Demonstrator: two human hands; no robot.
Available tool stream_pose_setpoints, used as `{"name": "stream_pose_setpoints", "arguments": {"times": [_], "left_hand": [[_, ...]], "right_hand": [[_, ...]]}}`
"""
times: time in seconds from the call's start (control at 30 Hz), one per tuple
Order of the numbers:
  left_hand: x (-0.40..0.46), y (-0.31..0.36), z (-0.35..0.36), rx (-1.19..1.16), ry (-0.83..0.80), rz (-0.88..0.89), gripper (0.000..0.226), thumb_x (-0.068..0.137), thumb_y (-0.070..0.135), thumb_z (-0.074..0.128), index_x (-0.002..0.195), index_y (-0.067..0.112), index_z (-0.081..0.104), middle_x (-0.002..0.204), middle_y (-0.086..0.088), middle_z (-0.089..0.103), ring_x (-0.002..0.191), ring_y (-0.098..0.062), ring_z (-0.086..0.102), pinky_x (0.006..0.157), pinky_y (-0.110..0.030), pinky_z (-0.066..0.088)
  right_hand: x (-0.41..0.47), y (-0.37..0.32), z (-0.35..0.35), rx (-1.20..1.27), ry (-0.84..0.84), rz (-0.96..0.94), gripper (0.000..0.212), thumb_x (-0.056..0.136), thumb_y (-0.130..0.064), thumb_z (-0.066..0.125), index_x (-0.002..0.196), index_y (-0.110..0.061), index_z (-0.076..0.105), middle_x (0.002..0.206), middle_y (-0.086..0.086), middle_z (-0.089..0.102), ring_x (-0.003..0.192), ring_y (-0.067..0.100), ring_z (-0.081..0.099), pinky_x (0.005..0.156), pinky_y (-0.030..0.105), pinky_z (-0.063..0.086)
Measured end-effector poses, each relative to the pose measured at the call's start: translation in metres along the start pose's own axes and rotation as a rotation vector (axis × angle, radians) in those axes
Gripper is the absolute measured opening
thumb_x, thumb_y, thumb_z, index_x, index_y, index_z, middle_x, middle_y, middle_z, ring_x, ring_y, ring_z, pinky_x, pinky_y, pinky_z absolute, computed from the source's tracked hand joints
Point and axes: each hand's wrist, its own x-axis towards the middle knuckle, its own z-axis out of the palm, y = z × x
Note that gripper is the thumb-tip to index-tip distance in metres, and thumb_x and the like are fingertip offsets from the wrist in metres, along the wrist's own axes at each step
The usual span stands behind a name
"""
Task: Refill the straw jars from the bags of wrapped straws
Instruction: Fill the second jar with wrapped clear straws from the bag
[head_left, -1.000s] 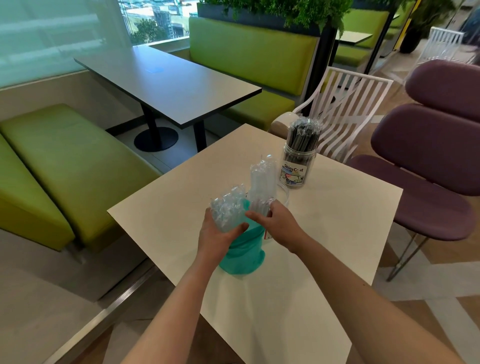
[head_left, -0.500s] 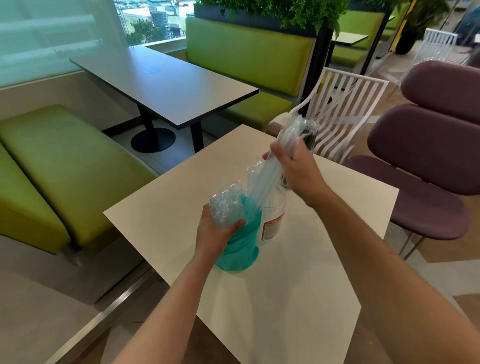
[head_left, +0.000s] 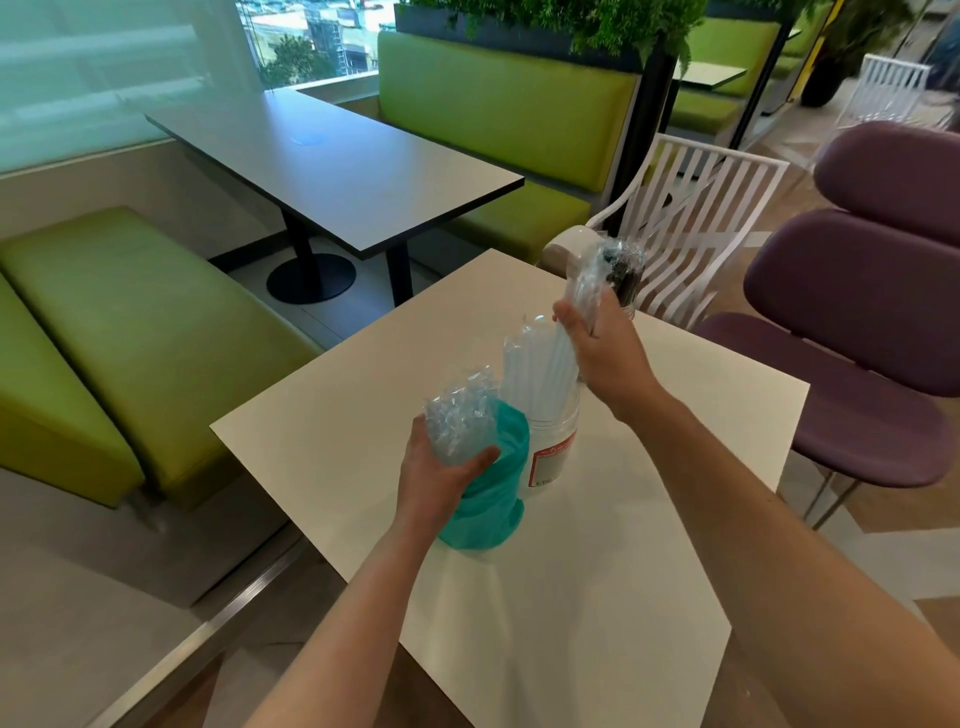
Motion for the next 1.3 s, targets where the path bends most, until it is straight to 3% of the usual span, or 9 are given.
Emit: {"name": "stream_pose_setpoints", "arguments": {"times": [0.17,0.3,0.4,0.6,0.73,0.83,1.0,1.13,1.3], "left_hand": [[-0.001,0.001,0.000,-0.013,-0.005,0.004,0.080,0.064,0.047,0.087,0.122,0.040,0.034,0.112,0.019,0.048,0.106,-0.009,0.049,0.086,-0.024,0.042],[-0.002,0.001,-0.001,-0.020,-0.013,0.001,0.079,0.065,0.047,0.087,0.122,0.041,0.032,0.112,0.021,0.047,0.106,-0.008,0.048,0.085,-0.022,0.041],[-0.002,0.001,0.000,-0.021,-0.016,-0.005,0.080,0.064,0.049,0.086,0.122,0.041,0.032,0.113,0.021,0.047,0.107,-0.007,0.048,0.084,-0.021,0.041],[-0.001,-0.001,0.000,-0.043,-0.010,-0.015,0.083,0.061,0.051,0.087,0.123,0.045,0.032,0.114,0.021,0.049,0.109,-0.010,0.051,0.085,-0.025,0.043],[-0.002,-0.001,0.000,-0.036,-0.005,-0.009,0.081,0.062,0.050,0.087,0.122,0.045,0.033,0.107,0.028,0.047,0.106,-0.008,0.051,0.082,-0.022,0.041],[-0.001,-0.002,0.000,-0.035,-0.012,-0.011,0.082,0.062,0.052,0.086,0.123,0.045,0.032,0.111,0.024,0.049,0.107,-0.008,0.051,0.084,-0.022,0.043],[-0.001,-0.001,-0.002,-0.038,-0.018,-0.015,0.082,0.062,0.052,0.086,0.122,0.046,0.031,0.111,0.026,0.047,0.108,-0.007,0.049,0.081,-0.019,0.040],[-0.003,-0.001,-0.003,-0.045,-0.013,-0.020,0.080,0.063,0.051,0.086,0.121,0.046,0.031,0.107,0.029,0.045,0.107,-0.007,0.049,0.079,-0.017,0.039],[-0.003,0.001,-0.003,-0.045,-0.020,-0.025,0.081,0.064,0.048,0.087,0.122,0.045,0.030,0.111,0.024,0.046,0.107,-0.008,0.048,0.084,-0.023,0.041]], "right_hand": [[0.006,0.029,0.013,-0.209,0.025,0.065,0.048,0.096,-0.042,0.053,0.134,-0.013,0.046,0.143,0.010,0.039,0.124,0.025,0.048,0.101,0.038,0.044],[0.013,0.053,0.023,-0.219,-0.002,0.147,0.031,0.088,-0.036,0.067,0.094,-0.006,0.063,0.094,0.011,0.062,0.085,0.025,0.059,0.073,0.034,0.051],[0.015,0.057,0.030,-0.227,-0.016,0.156,0.034,0.085,-0.029,0.072,0.073,-0.002,0.056,0.068,0.007,0.050,0.066,0.021,0.046,0.061,0.033,0.040],[0.020,0.040,0.037,-0.164,0.008,0.076,0.029,0.084,-0.024,0.075,0.093,-0.013,0.050,0.078,-0.008,0.049,0.065,0.003,0.046,0.054,0.016,0.036],[0.016,0.045,0.044,-0.173,-0.085,0.119,0.043,0.080,-0.023,0.079,0.112,-0.010,0.054,0.102,0.010,0.063,0.079,0.024,0.062,0.057,0.032,0.054],[0.012,0.053,0.047,-0.188,-0.198,0.224,0.057,0.075,-0.019,0.083,0.122,-0.008,0.053,0.108,0.014,0.063,0.075,0.024,0.062,0.047,0.024,0.048],[0.015,0.050,0.048,-0.105,-0.084,0.187,0.061,0.071,-0.029,0.085,0.119,-0.010,0.052,0.113,0.009,0.060,0.096,0.025,0.061,0.079,0.042,0.058],[0.011,0.050,0.051,-0.079,0.084,0.105,0.034,0.087,-0.024,0.072,0.114,-0.007,0.062,0.106,0.006,0.066,0.088,0.016,0.059,0.069,0.021,0.048],[0.011,0.057,0.050,-0.208,0.085,0.096,0.043,0.088,-0.018,0.070,0.128,-0.006,0.060,0.126,0.013,0.057,0.114,0.024,0.056,0.097,0.028,0.041]]}}
